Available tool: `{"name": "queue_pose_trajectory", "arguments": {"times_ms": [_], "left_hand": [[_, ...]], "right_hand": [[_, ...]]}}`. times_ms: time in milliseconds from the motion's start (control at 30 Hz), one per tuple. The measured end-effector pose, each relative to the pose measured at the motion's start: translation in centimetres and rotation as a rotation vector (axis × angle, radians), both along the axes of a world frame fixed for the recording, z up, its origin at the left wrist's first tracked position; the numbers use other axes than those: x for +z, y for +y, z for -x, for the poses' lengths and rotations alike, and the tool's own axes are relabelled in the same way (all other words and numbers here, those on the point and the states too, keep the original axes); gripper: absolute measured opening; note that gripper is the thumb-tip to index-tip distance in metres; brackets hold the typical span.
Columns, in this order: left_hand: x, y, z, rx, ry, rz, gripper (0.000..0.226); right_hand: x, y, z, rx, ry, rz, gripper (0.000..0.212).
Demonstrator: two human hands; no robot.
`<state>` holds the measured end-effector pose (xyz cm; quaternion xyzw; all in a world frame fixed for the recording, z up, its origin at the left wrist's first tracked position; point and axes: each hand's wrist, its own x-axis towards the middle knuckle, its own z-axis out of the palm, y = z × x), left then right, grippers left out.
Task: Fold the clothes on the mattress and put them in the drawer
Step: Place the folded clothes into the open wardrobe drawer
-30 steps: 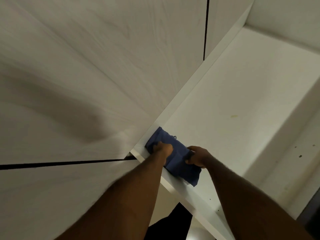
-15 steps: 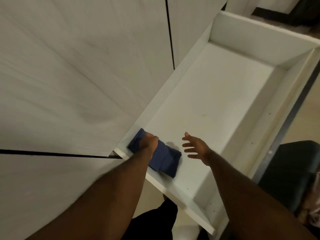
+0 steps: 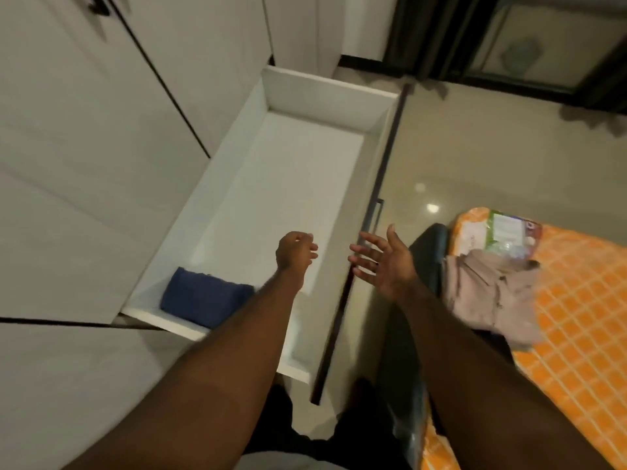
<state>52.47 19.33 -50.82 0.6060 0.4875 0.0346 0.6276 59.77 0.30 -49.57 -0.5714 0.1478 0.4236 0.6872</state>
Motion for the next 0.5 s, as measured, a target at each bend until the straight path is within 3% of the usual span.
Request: {"name": "queue_pose_trajectory", "arguments": {"times_ms": [100,267,500], "left_hand": [[1.6,-6.7,-2.1,-0.045,-0.052,-0.059,0.012],[2.1,-18.1,-3.9,-0.318,-0.109,-0.087,0.015],[-4.3,-29.4,-0.9,-0.736,0.182,0.081,0.007]], "right_hand": [[0.4,-6.6,0.5,-0.115,-0.009,0.021,0.075],[-0.9,-18.0,2.5,-0.348,0.04,0.089,0.067],[-4.5,-30.4,7.5,-0.462,0.172,0.257,0.067]]}}
